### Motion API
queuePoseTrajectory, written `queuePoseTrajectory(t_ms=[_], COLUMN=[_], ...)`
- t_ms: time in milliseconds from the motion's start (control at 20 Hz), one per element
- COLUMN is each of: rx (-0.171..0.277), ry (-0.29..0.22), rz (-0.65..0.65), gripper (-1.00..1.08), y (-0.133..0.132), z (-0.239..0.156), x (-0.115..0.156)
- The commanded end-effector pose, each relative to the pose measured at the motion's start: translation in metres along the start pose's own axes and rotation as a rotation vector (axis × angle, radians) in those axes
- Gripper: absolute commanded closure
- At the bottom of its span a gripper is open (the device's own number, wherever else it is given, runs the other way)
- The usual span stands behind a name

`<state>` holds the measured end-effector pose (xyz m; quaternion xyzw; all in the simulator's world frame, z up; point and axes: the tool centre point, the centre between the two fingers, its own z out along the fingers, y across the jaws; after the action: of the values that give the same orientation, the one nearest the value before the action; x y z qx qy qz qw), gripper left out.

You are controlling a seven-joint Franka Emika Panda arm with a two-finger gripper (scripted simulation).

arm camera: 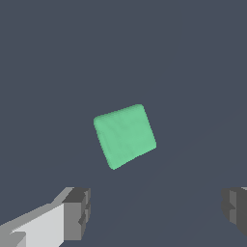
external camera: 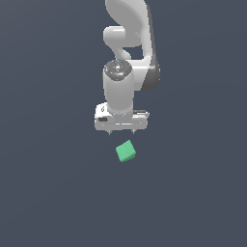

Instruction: Pick up the object and move it to a goal position.

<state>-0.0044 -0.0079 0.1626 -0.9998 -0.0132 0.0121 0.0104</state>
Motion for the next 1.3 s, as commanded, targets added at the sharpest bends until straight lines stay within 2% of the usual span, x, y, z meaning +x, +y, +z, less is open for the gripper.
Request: queuePoseTrajectory(t_ms=[0,650,1250], rx=[-0.004,-0.023,-0.025], ry=[0.001,0.017,0.019], rz=[-0.034,-0.298,-0.338], gripper=[-0.92,-0.92,-0.92], y=[-0.001,-0.013,-0.015], z=[0.007,0.062,0.078], x=[0.003,0.026,0.028])
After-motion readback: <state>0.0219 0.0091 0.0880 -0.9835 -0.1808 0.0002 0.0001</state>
